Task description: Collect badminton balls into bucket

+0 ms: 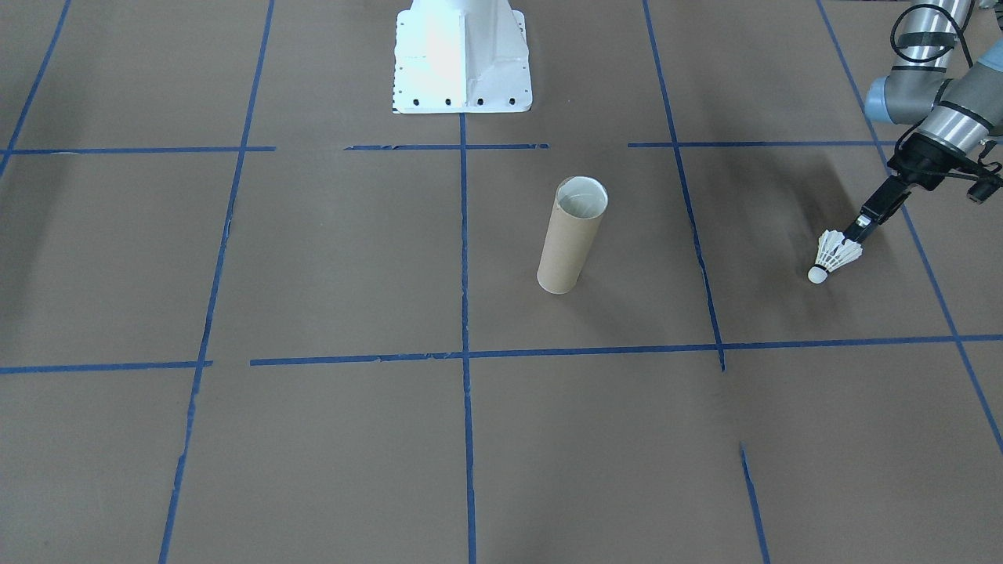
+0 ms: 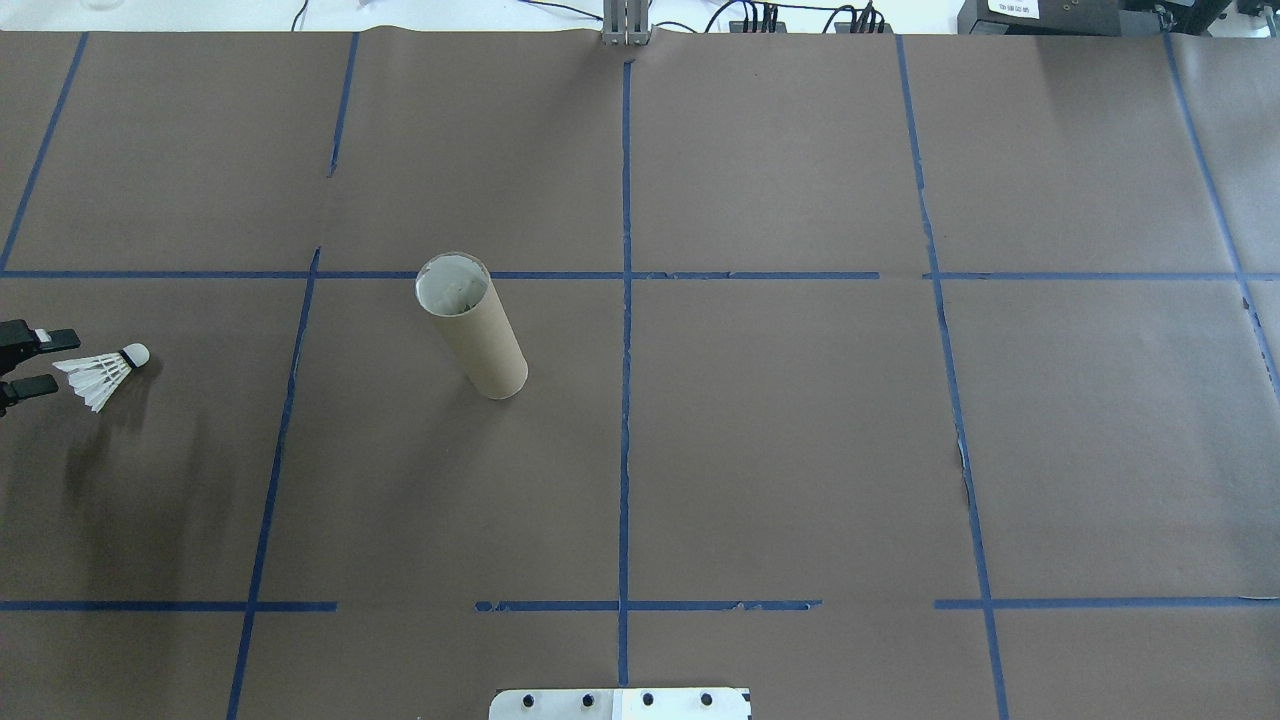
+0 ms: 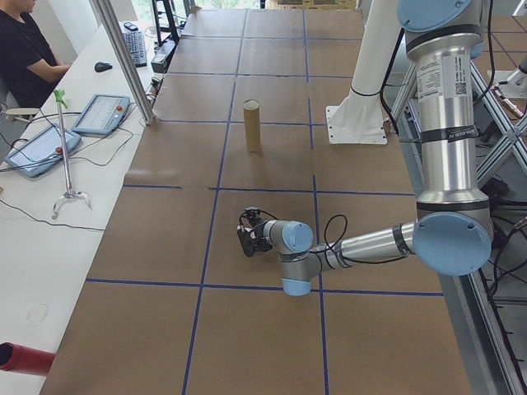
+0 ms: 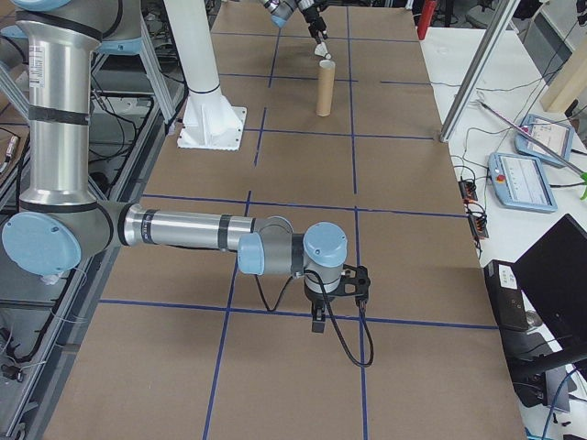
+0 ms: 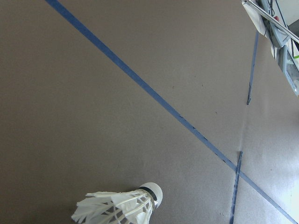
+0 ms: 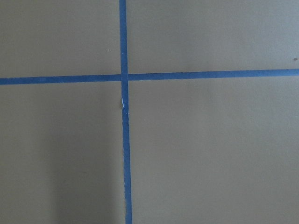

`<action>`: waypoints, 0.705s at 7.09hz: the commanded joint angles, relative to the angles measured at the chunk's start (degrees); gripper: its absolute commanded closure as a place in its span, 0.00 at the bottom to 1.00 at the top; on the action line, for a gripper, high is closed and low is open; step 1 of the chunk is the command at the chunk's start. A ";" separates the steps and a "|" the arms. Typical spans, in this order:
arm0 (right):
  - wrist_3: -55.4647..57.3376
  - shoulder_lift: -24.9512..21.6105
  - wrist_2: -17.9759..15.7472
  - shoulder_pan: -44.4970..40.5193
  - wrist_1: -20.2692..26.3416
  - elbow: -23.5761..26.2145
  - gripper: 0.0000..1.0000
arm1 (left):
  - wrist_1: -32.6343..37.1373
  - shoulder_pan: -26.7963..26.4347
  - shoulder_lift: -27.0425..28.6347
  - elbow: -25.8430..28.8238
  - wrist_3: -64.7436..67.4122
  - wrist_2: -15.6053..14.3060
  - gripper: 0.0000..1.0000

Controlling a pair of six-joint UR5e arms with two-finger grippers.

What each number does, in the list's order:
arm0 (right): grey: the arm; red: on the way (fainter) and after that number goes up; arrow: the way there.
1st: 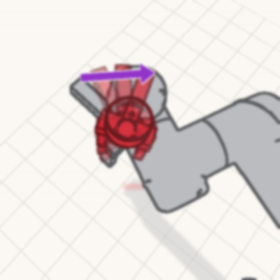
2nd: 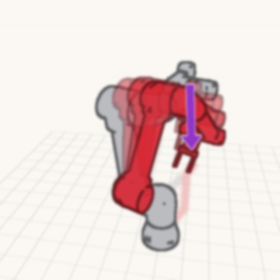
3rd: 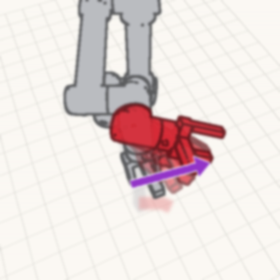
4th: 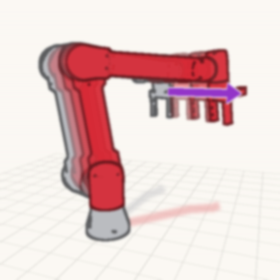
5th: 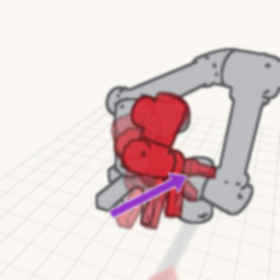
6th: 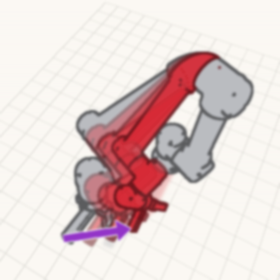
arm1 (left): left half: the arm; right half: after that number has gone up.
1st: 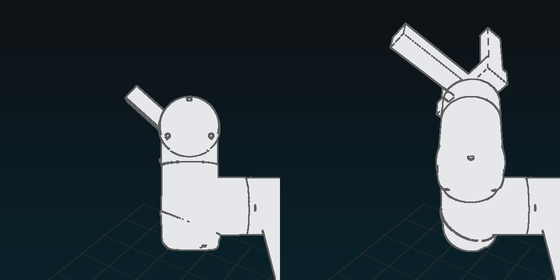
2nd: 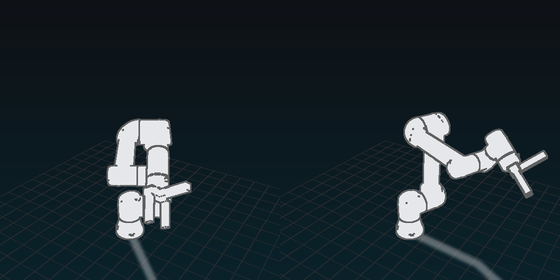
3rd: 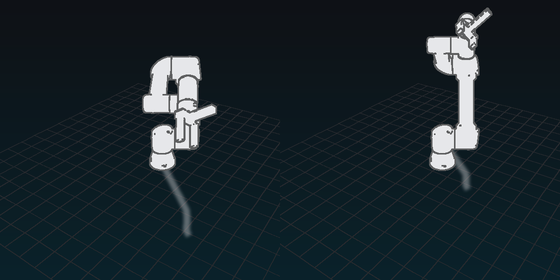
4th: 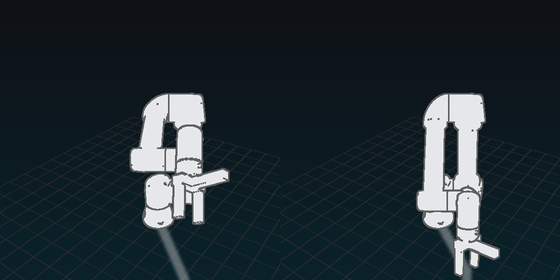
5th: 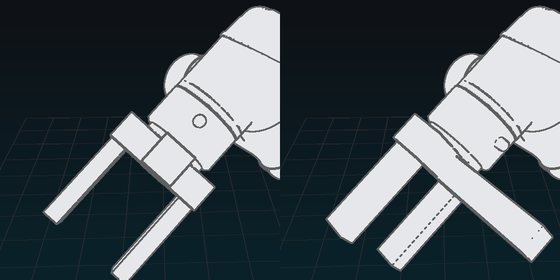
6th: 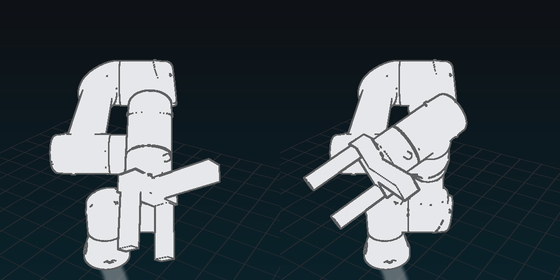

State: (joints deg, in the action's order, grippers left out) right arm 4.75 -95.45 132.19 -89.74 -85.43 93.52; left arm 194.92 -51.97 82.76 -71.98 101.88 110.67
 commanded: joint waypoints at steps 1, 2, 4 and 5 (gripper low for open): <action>-0.09 0.00 0.00 0.00 0.00 0.00 0.00 | -0.25 1.17 1.52 0.97 -0.28 -0.10 0.02; -0.09 0.00 0.08 0.00 0.00 0.00 0.00 | -0.86 1.26 2.40 1.58 -0.54 -0.10 0.11; 0.00 0.00 0.08 0.00 0.00 0.00 0.00 | -1.91 1.26 2.85 1.85 -0.89 -0.10 0.31; -0.09 0.08 0.00 0.00 0.00 0.00 0.00 | -1.92 1.26 2.76 1.93 -1.07 -0.02 0.41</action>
State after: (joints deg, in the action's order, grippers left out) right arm 4.72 -95.43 132.25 -89.74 -85.43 93.52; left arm 193.20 -50.74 85.49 -70.18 101.04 110.59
